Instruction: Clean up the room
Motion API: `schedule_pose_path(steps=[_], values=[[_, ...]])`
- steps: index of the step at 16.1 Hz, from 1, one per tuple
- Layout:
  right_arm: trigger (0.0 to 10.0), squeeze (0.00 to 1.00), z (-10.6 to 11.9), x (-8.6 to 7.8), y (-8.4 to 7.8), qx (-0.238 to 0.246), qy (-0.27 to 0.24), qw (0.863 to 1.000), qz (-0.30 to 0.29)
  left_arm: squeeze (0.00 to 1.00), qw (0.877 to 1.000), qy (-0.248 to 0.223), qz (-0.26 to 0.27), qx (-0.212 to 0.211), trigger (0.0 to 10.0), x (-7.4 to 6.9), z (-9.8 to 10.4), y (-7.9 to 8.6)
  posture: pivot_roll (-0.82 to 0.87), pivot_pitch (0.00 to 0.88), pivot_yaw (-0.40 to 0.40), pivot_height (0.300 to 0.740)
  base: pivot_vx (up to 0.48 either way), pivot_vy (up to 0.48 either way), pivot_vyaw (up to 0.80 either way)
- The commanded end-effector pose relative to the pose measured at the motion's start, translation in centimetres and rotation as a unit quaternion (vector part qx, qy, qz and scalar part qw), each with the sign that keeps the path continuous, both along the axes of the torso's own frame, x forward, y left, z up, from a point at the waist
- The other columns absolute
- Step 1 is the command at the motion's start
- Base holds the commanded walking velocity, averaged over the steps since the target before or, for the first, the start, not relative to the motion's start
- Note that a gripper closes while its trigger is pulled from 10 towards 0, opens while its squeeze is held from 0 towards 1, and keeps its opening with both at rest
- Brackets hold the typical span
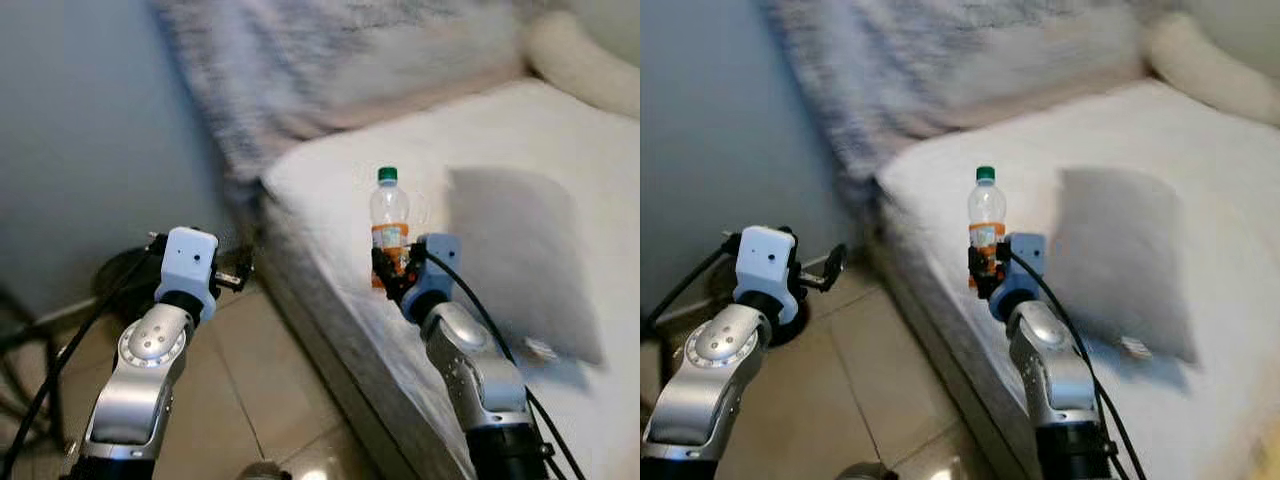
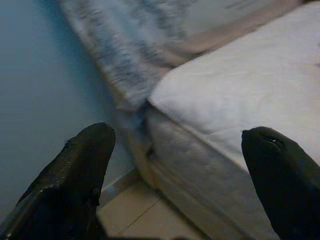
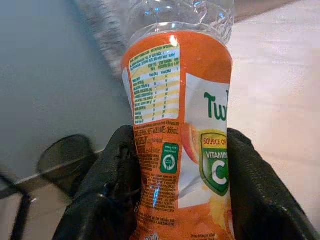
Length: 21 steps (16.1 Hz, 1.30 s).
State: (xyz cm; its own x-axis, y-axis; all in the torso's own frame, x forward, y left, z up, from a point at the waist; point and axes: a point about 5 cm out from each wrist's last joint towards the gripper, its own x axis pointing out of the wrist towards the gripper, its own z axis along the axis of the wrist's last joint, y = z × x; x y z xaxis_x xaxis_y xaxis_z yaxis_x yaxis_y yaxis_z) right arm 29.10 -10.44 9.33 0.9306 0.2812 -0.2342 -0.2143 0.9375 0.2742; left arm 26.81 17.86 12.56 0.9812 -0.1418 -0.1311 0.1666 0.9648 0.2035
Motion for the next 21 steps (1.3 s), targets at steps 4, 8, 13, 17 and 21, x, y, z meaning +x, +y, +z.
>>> schedule_pose_path(steps=[4,8,13,17,21], values=[[10.0,0.00,0.2,0.3,0.5,-0.006,-0.001,1.000,0.012,0.00,1.000,-0.002,0.004,-0.001,10.0,-0.1,0.2,0.2,0.11,0.000,0.023,0.740,0.327,0.000,0.80],[10.0,0.00,0.1,0.4,0.6,-0.008,0.001,1.000,0.016,0.00,1.000,-0.004,0.002,-0.003,10.0,0.0,0.4,0.0,0.11,0.000,0.020,0.740,0.356,0.000,0.80],[10.0,0.00,-0.1,0.9,-1.0,-0.050,-0.009,0.997,-0.052,0.00,1.000,-0.003,0.013,-0.006,10.0,-0.1,0.2,0.4,0.11,0.000,0.018,0.740,0.363,0.000,0.32],[10.0,0.00,-0.5,0.8,-1.6,-0.072,-0.009,0.995,-0.074,0.00,1.000,0.002,0.010,0.000,10.0,-0.1,-0.2,0.8,0.12,0.000,0.019,0.740,0.361,0.000,0.00],[10.0,0.00,-1.0,0.6,-2.0,-0.103,-0.014,0.991,-0.086,0.00,1.000,0.005,0.007,0.000,10.0,-0.2,-0.4,0.5,0.12,0.000,0.011,0.740,0.358,0.000,0.00]])
